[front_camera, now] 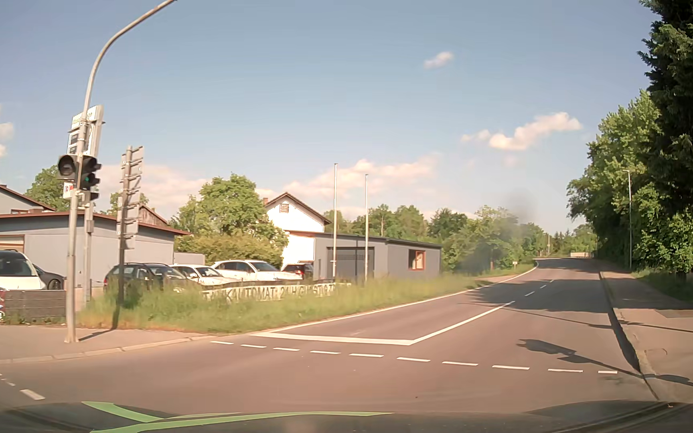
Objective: Follow the waypoints while adhering to traffic rules and regulations
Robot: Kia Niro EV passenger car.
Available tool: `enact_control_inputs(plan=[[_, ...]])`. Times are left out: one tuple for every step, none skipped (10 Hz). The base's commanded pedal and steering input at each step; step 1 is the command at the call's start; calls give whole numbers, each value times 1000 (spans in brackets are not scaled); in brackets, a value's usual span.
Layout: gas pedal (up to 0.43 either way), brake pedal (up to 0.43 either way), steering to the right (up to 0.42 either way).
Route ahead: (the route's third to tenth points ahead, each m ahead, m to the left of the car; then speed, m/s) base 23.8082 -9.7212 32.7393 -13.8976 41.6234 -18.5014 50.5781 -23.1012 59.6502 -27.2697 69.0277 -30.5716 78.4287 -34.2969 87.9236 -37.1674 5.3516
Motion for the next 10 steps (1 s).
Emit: enact_control_inputs(plan=[[138, 0, 281], [138, 0, 279], [138, 0, 277], [150, 0, 274], [150, 0, 269], [157, 0, 262], [157, 0, 251], [157, 0, 235], [169, 0, 219], [169, 0, 202]])
